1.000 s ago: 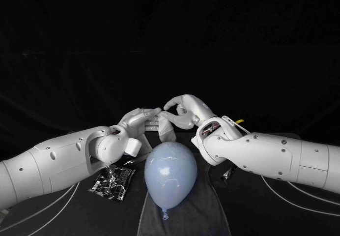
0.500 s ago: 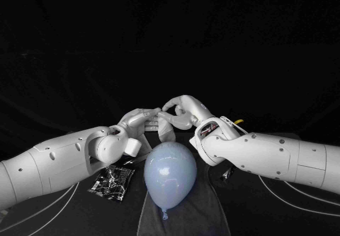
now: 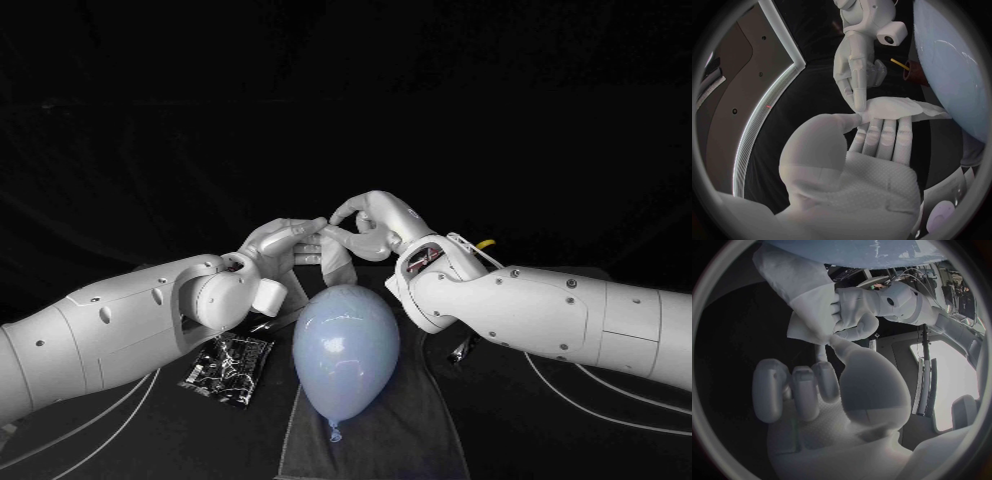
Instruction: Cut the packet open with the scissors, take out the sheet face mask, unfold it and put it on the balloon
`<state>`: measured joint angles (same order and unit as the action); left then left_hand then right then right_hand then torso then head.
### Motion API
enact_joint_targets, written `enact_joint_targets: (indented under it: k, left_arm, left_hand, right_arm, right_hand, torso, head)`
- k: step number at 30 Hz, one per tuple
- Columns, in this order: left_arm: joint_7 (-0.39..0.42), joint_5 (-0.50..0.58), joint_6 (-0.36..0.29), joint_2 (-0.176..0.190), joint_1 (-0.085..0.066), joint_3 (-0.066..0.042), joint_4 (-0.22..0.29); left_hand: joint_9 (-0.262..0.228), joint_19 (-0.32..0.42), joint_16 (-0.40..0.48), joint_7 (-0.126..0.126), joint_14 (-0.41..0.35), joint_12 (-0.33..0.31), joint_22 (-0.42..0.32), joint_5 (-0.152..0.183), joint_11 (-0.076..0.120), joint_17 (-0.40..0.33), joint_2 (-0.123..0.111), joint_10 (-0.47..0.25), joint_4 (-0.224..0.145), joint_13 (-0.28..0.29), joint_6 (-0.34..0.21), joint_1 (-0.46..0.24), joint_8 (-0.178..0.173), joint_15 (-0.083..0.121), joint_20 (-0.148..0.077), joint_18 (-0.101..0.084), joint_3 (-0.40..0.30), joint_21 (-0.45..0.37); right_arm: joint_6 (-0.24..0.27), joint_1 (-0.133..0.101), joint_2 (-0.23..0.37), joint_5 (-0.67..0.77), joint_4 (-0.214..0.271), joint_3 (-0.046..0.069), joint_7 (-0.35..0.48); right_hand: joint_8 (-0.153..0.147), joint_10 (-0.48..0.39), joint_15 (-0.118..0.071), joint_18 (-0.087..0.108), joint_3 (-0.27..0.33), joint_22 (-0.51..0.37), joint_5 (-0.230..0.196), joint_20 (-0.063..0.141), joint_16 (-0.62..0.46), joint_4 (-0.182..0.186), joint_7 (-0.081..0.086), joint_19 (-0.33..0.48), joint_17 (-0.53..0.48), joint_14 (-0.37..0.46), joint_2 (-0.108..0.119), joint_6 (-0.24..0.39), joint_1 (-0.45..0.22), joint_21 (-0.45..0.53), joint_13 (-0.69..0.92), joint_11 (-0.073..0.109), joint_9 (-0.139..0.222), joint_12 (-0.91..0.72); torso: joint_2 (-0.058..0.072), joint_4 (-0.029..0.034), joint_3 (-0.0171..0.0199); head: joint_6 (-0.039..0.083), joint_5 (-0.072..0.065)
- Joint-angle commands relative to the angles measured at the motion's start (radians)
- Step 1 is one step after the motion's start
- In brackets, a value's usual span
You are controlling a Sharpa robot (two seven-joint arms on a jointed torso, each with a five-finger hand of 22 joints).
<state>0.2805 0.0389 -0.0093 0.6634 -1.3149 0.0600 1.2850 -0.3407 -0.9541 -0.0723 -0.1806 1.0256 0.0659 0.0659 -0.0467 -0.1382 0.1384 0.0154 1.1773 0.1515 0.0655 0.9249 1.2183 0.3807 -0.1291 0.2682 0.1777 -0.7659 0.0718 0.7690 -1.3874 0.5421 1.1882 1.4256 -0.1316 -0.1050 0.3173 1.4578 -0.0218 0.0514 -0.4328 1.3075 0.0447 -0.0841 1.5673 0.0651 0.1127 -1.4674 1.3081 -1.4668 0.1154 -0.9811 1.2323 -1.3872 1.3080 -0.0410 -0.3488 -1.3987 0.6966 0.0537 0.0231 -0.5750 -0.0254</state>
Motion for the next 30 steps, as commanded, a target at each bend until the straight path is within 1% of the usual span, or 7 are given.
enact_joint_targets:
  k: [1,8,12,19,20,24,30]
  left_arm:
    - [0.016,-0.002,0.013,-0.002,-0.003,-0.003,0.002]
    - [0.016,-0.003,0.014,-0.002,-0.003,-0.003,0.002]
    - [0.017,-0.004,0.013,-0.002,-0.003,-0.003,0.003]
    - [0.017,-0.007,0.013,-0.002,-0.003,-0.003,0.002]
    - [0.018,-0.008,0.013,-0.002,-0.003,-0.003,0.002]
    - [0.018,-0.010,0.012,-0.001,-0.003,-0.003,0.001]
    - [0.018,-0.011,0.011,-0.001,-0.003,-0.003,0.000]
  left_hand:
    - [0.000,-0.008,-0.001,-0.001,0.001,-0.003,0.000,-0.004,-0.002,0.001,-0.003,0.000,0.000,-0.001,-0.001,0.009,0.001,0.001,0.002,0.009,-0.004,0.005]
    - [0.000,-0.008,-0.001,-0.001,0.001,-0.003,0.000,-0.004,-0.002,0.001,-0.003,0.000,0.000,-0.001,-0.001,0.009,0.001,0.001,0.002,0.009,-0.004,0.005]
    - [0.000,-0.008,-0.001,-0.001,0.001,-0.003,0.000,-0.004,-0.002,0.001,-0.003,0.000,0.000,-0.001,-0.001,0.009,0.001,0.001,0.002,0.009,-0.004,0.005]
    - [0.000,-0.008,-0.001,-0.001,0.001,-0.003,0.000,-0.004,-0.002,0.001,-0.003,0.000,0.000,-0.001,-0.001,0.009,0.001,0.001,0.002,0.009,-0.004,0.005]
    - [0.000,-0.008,-0.001,-0.001,0.001,-0.003,0.000,-0.004,-0.002,0.001,-0.003,0.000,0.000,-0.001,-0.001,0.009,0.001,0.001,0.002,0.009,-0.004,0.005]
    - [0.000,-0.008,-0.001,-0.001,0.001,-0.003,0.000,-0.004,-0.002,0.001,-0.003,0.000,0.000,-0.001,-0.001,0.009,0.001,0.001,0.002,0.009,-0.004,0.005]
    - [-0.001,-0.008,-0.001,-0.001,0.000,-0.003,0.000,-0.003,-0.003,0.001,-0.005,-0.001,-0.003,-0.001,0.000,0.011,0.002,0.000,0.002,0.009,-0.007,0.005]
  right_arm:
    - [-0.019,0.004,-0.001,0.021,0.000,-0.001,-0.014]
    - [-0.017,0.005,0.000,0.024,0.000,-0.001,-0.016]
    - [-0.017,0.006,0.000,0.026,0.000,-0.001,-0.019]
    - [-0.006,0.006,0.002,0.029,0.002,-0.001,-0.015]
    - [-0.003,0.007,0.003,0.030,0.003,-0.001,-0.012]
    - [0.014,0.007,0.004,0.030,0.004,-0.001,-0.001]
    - [0.039,0.007,0.011,0.020,0.012,-0.001,0.020]
  right_hand:
    - [0.009,0.002,-0.012,-0.014,-0.009,0.214,0.004,0.010,0.003,-0.013,-0.003,-0.038,0.263,-0.104,-0.009,-0.011,0.025,-0.006,0.135,0.009,-0.004,-0.003]
    - [0.023,0.005,-0.017,-0.015,-0.018,0.215,0.004,0.014,0.003,-0.019,-0.010,-0.040,0.263,-0.104,-0.020,-0.027,0.034,-0.012,0.138,0.015,-0.010,-0.005]
    - [0.035,0.007,-0.022,-0.015,-0.022,0.216,0.004,0.018,0.003,-0.024,-0.018,-0.041,0.263,-0.104,-0.026,-0.037,0.038,-0.014,0.139,0.021,-0.016,-0.007]
    - [0.060,0.017,-0.033,-0.018,-0.044,0.219,0.004,0.028,0.003,-0.033,-0.032,-0.045,0.263,-0.104,-0.058,-0.046,0.055,-0.026,0.148,0.034,-0.029,-0.019]
    - [0.067,0.022,-0.035,-0.019,-0.049,0.220,0.004,0.030,0.003,-0.034,-0.034,-0.047,0.263,-0.104,-0.066,-0.048,0.058,-0.030,0.152,0.036,-0.033,-0.024]
    - [0.092,0.033,-0.040,-0.021,-0.063,0.223,0.004,0.036,0.003,-0.036,-0.040,-0.051,0.263,-0.104,-0.082,-0.054,0.058,-0.041,0.163,0.042,-0.047,-0.038]
    - [0.105,0.039,-0.042,-0.023,-0.068,0.226,0.004,0.038,0.003,-0.037,-0.042,-0.055,0.263,-0.104,-0.085,-0.053,0.055,-0.051,0.169,0.044,-0.055,-0.046]
  torso:
    - [-0.001,-0.0008,0.0003]
    - [0.000,-0.0005,0.0008]
    - [0.000,-0.0008,0.0006]
    - [0.000,-0.0002,0.0007]
    - [0.000,-0.0002,0.0008]
    - [0.000,-0.0002,0.0005]
    - [0.000,-0.0007,0.0008]
  head:
    - [0.000,0.002]
    - [-0.001,0.002]
    - [-0.003,0.003]
    - [-0.002,0.002]
    - [-0.003,0.002]
    - [-0.004,0.002]
    - [-0.002,0.004]
